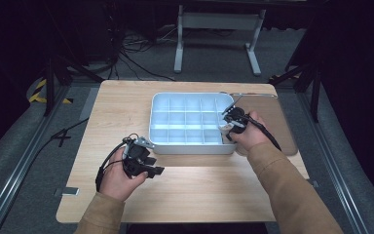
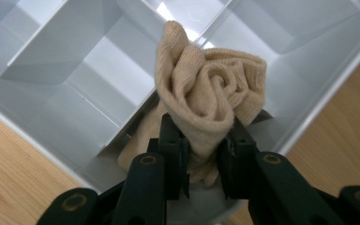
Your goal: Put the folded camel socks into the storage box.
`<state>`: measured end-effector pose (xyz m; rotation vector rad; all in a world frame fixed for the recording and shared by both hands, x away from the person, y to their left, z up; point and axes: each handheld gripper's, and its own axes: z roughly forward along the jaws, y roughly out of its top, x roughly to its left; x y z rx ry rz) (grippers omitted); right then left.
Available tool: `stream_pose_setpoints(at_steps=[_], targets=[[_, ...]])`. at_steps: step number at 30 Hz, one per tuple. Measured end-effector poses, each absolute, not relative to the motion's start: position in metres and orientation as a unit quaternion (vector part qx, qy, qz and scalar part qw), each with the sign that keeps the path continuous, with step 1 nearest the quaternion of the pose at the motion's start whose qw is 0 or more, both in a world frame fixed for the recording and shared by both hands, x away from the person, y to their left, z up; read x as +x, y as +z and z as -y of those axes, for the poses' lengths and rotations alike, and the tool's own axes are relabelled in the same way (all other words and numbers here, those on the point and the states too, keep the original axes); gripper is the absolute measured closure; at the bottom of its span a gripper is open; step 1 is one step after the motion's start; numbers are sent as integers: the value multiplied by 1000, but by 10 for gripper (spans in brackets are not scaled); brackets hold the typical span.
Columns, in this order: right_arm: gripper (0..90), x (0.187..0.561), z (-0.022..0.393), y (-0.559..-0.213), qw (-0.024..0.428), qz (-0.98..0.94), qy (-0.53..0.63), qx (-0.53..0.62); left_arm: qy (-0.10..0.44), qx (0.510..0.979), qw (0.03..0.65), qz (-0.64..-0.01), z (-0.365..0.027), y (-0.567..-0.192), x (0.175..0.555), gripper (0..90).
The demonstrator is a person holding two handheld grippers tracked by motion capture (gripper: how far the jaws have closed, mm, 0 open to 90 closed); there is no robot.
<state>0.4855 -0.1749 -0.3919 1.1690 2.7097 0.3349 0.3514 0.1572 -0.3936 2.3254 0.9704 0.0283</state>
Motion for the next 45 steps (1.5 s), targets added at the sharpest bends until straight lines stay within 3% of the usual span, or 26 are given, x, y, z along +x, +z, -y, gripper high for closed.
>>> stream_pose_setpoints(at_steps=[14,25,31,45], targets=[[735,495,169,-417,68,-913,75,395,15,872,304,-384,-171,-395,342,520],[716,496,168,-417,65,-912,71,398,13,869,304,-390,-174,-395,341,520],[590,490,167,-406,68,-911,83,398,14,875,302,-379,-169,-396,346,520],[574,465,183,-358,93,-900,175,387,13,873,303,-381,-169,-397,345,520]])
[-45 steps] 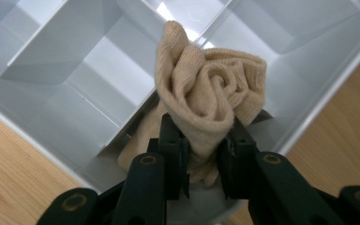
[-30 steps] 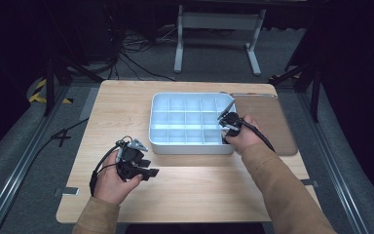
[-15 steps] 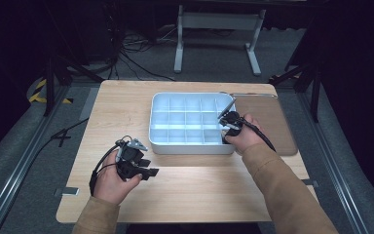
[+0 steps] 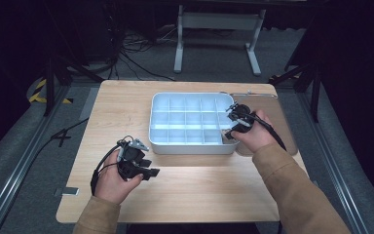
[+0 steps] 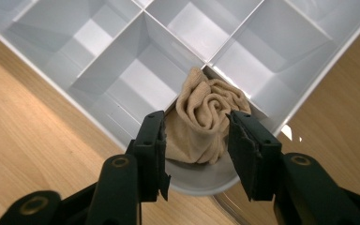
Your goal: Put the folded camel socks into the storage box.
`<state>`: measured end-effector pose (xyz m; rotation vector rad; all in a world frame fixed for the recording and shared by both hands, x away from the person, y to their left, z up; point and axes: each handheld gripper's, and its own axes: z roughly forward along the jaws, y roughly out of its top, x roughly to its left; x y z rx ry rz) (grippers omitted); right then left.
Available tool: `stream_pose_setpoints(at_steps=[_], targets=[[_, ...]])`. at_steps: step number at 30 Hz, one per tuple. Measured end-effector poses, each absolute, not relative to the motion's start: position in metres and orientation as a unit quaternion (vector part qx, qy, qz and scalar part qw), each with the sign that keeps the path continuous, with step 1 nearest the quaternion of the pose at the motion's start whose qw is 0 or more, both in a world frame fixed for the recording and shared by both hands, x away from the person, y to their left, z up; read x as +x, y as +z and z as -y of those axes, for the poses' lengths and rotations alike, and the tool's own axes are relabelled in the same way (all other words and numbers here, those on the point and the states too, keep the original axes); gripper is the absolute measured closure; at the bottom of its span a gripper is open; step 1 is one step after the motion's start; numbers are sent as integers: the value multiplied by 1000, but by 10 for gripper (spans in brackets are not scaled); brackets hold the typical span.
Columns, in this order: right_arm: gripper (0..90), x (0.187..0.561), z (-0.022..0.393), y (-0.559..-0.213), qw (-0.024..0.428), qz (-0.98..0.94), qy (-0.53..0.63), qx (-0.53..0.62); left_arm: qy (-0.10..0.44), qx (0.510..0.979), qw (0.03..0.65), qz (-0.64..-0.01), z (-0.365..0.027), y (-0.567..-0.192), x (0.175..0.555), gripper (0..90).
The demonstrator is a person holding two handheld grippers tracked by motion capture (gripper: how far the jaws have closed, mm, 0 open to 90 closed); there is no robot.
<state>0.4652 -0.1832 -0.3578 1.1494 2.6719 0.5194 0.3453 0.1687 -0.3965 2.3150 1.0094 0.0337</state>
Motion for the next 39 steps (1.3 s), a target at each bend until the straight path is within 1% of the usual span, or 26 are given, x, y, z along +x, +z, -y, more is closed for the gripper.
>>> stream_pose_setpoints(at_steps=[5,8,12,19,28,35,39], targets=[[574,453,195,-344,104,-894,210,381,13,873,302,-382,-170,-396,345,520],[596,446,202,-337,111,-891,229,375,12,874,301,-381,-169,-396,345,520],[591,434,213,-326,115,-884,258,372,9,874,304,-380,-165,-395,347,520],[589,414,231,-319,121,-881,289,355,6,877,303,-373,-158,-393,350,520],[579,386,255,-325,117,-877,327,332,4,879,303,-368,-154,-395,353,522],[560,366,266,-342,123,-870,340,336,3,884,296,-362,-149,-397,356,523],[558,354,272,-356,116,-860,355,347,-2,883,294,-365,-149,-398,355,532]])
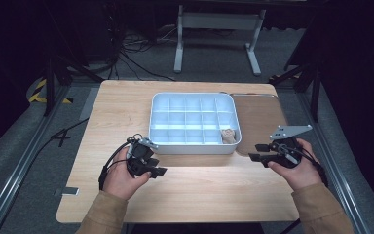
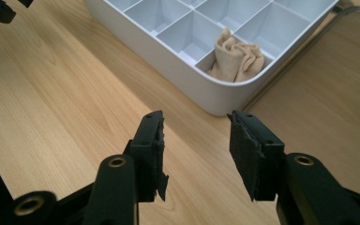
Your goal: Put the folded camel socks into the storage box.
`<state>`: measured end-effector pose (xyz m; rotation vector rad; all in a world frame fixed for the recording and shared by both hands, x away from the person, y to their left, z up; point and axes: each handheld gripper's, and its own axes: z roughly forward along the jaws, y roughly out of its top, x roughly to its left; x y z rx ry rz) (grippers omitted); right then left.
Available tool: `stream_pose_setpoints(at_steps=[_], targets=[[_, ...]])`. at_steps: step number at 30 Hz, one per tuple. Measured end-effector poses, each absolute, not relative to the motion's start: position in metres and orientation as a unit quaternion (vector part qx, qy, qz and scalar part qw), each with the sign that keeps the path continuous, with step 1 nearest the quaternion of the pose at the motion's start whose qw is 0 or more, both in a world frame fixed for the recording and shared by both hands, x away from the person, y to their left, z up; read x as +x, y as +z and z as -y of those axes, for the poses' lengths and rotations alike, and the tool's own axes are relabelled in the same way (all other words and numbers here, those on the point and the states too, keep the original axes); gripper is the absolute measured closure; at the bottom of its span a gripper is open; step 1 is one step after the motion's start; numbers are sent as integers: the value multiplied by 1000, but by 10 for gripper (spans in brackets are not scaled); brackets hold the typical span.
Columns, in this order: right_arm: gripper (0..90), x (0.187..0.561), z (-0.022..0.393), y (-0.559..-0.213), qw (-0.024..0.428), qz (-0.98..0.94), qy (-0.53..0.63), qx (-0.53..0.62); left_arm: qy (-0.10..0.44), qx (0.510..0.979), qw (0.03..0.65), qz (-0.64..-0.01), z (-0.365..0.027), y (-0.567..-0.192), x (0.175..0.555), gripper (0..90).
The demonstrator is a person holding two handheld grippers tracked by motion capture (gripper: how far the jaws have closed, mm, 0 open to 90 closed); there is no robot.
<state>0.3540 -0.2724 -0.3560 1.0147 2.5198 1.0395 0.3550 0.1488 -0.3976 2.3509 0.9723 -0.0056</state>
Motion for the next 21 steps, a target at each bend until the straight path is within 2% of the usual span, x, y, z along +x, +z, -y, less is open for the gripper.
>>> stream_pose_setpoints(at_steps=[9,21], targets=[[529,345,280,-390,99,-849,368,367,0,883,294,-365,-149,-398,354,531],[507,337,287,-433,114,-840,379,372,3,882,294,-368,-153,-397,351,531]])
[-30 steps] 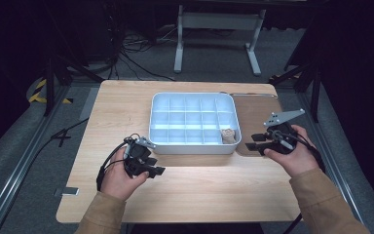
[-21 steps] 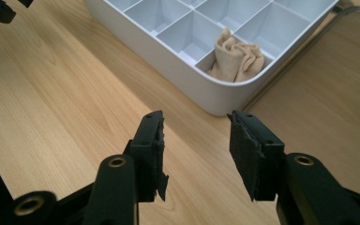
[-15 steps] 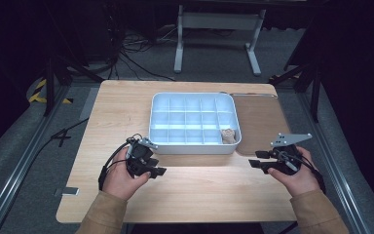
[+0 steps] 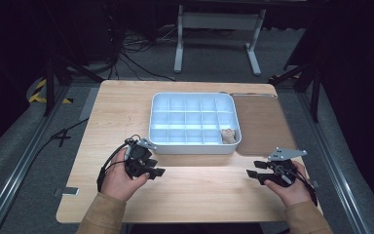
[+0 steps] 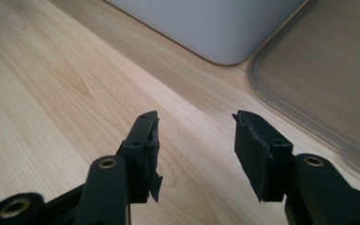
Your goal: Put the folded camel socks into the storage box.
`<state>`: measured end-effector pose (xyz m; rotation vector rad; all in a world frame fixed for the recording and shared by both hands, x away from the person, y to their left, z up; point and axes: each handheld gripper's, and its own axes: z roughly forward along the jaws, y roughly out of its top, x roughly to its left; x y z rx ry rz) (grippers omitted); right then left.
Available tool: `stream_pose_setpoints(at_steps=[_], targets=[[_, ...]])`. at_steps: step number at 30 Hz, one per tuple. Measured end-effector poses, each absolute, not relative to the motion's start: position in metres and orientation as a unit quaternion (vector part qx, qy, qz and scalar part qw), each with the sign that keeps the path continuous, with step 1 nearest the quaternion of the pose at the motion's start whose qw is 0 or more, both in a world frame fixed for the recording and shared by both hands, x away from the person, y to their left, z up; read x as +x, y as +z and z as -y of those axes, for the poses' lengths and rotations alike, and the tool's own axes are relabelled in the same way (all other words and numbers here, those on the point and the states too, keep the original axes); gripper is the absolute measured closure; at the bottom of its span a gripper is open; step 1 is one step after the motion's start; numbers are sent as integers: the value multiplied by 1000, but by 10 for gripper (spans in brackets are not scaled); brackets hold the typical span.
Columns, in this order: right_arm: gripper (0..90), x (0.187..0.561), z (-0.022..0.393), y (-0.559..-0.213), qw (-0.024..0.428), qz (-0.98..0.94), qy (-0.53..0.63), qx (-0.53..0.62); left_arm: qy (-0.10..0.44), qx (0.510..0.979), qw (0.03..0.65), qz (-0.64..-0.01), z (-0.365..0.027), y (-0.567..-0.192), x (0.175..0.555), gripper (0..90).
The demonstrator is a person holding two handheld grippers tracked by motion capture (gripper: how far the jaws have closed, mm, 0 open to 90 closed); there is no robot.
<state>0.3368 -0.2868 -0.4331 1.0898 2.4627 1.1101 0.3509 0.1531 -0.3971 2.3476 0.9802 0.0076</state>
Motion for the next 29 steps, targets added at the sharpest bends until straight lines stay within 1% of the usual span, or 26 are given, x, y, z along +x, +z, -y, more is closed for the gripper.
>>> stream_pose_setpoints(at_steps=[8,16,19,27,29], targets=[[506,330,285,-458,111,-837,389,368,4,879,296,-374,-157,-398,348,531],[493,322,281,-473,118,-841,387,360,5,879,294,-374,-160,-398,346,530],[480,321,279,-476,111,-847,379,356,3,881,291,-373,-160,-399,346,531],[463,320,280,-481,128,-846,386,344,3,881,291,-373,-160,-401,346,529],[457,320,280,-481,147,-846,388,335,3,881,292,-373,-160,-401,346,529]])
